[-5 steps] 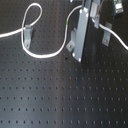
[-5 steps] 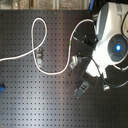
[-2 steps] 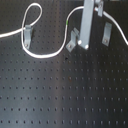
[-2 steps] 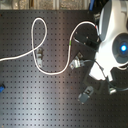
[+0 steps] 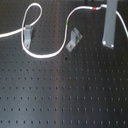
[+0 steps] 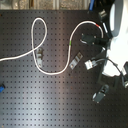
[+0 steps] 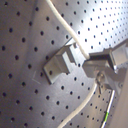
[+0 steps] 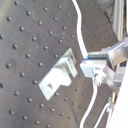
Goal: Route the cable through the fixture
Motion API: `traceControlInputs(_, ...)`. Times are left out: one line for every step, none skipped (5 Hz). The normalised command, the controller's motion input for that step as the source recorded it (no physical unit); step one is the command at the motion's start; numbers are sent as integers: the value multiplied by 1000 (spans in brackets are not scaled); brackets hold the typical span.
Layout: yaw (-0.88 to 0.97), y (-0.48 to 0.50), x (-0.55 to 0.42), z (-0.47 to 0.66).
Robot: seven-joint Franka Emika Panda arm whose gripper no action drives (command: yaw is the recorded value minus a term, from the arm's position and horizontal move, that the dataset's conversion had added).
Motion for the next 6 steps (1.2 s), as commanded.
traceControlInputs(0,-141,-136,343)
traceControlInputs(134,-96,-237,130)
traceControlInputs(0,-11,-13,0)
traceControlInputs(69,42,-106,172)
traceControlInputs(211,57,-170,136)
traceControlInputs(166,27,-63,1)
